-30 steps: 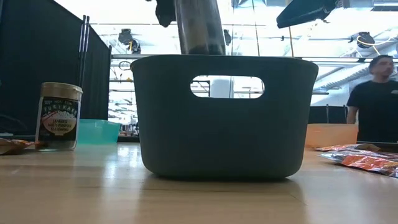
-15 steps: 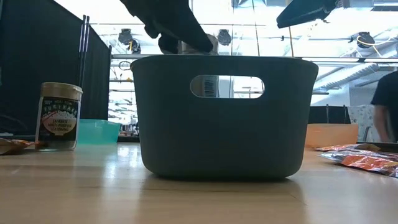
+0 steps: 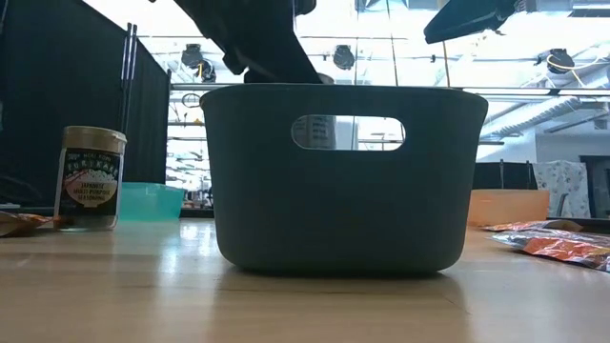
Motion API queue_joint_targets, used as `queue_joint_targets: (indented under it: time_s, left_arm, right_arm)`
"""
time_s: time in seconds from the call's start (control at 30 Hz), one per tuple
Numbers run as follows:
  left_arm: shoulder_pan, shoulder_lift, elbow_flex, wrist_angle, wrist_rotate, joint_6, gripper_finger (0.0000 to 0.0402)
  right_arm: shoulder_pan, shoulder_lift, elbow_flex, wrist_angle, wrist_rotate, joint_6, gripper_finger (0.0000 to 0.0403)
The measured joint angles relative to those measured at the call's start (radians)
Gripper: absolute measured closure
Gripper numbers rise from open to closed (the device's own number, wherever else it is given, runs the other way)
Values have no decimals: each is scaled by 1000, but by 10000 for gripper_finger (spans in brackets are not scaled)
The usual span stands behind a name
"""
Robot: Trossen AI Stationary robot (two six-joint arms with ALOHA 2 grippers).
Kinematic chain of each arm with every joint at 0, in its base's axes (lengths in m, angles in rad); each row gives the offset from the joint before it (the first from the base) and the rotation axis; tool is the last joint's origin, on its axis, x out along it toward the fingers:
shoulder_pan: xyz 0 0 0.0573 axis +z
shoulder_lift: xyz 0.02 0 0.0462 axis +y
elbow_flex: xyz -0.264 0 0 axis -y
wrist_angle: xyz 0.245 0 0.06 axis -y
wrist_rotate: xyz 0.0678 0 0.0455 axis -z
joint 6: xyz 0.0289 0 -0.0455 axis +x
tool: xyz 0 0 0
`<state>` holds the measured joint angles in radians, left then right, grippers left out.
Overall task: Sort spices by type
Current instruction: Put the gold seasoning bottle into the blue bin
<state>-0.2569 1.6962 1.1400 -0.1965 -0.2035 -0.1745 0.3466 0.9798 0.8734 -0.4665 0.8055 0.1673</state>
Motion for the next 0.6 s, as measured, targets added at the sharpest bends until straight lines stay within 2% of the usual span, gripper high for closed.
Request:
queue_joint_targets:
  time_s: [0.6]
  left_arm:
    - [0, 0, 0, 0, 13, -3, 101]
  right_arm:
    - [0, 0, 0, -2, 0, 0, 154]
